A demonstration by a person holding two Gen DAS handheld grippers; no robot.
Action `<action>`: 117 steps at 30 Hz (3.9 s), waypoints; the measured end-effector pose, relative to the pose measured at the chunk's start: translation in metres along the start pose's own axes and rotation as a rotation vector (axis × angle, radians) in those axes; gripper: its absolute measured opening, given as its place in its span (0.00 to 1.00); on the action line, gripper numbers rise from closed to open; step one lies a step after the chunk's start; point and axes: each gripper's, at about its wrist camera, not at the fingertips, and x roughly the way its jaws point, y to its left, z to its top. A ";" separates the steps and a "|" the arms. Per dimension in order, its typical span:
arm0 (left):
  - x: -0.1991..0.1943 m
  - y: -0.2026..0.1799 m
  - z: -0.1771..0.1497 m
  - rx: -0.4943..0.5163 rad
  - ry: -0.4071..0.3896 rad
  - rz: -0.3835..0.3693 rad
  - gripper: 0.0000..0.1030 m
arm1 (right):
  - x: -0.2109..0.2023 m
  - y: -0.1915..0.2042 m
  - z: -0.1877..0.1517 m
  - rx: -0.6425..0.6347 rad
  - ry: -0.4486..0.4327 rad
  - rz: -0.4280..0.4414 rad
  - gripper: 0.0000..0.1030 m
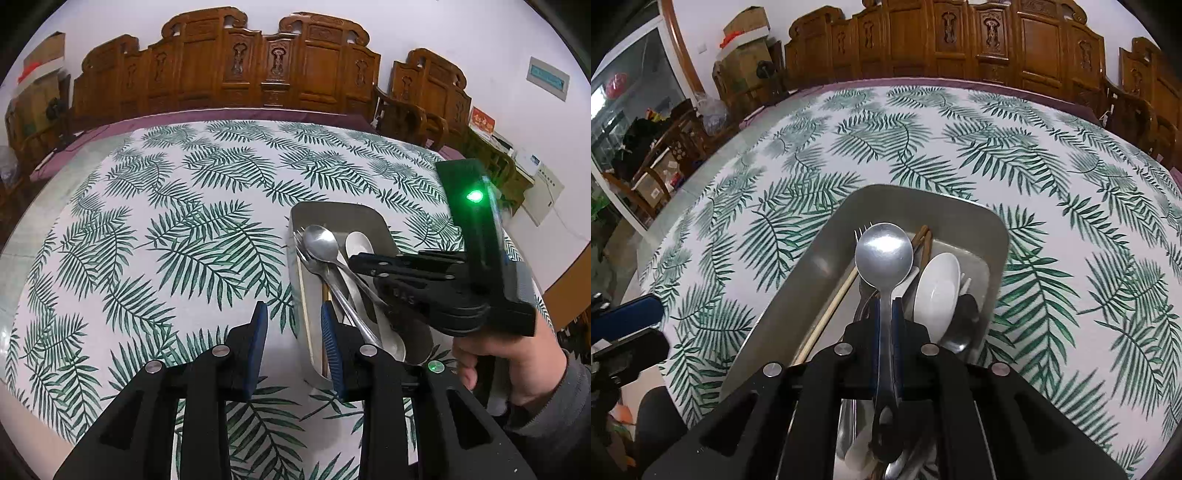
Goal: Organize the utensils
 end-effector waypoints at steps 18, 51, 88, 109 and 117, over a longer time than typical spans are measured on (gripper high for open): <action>-0.041 -0.043 -0.009 0.033 -0.066 -0.025 0.84 | -0.142 -0.020 -0.060 0.027 -0.230 -0.071 0.72; -0.158 -0.103 -0.024 0.086 -0.252 -0.021 0.92 | -0.301 -0.016 -0.123 0.100 -0.494 -0.215 0.97; -0.213 -0.121 -0.029 0.109 -0.401 -0.021 0.92 | -0.354 0.013 -0.128 0.039 -0.616 -0.179 0.97; -0.216 -0.121 -0.028 0.107 -0.412 -0.018 0.92 | -0.351 0.011 -0.127 0.042 -0.615 -0.180 0.97; -0.215 -0.122 -0.028 0.106 -0.411 -0.018 0.92 | -0.352 0.011 -0.127 0.041 -0.615 -0.181 0.97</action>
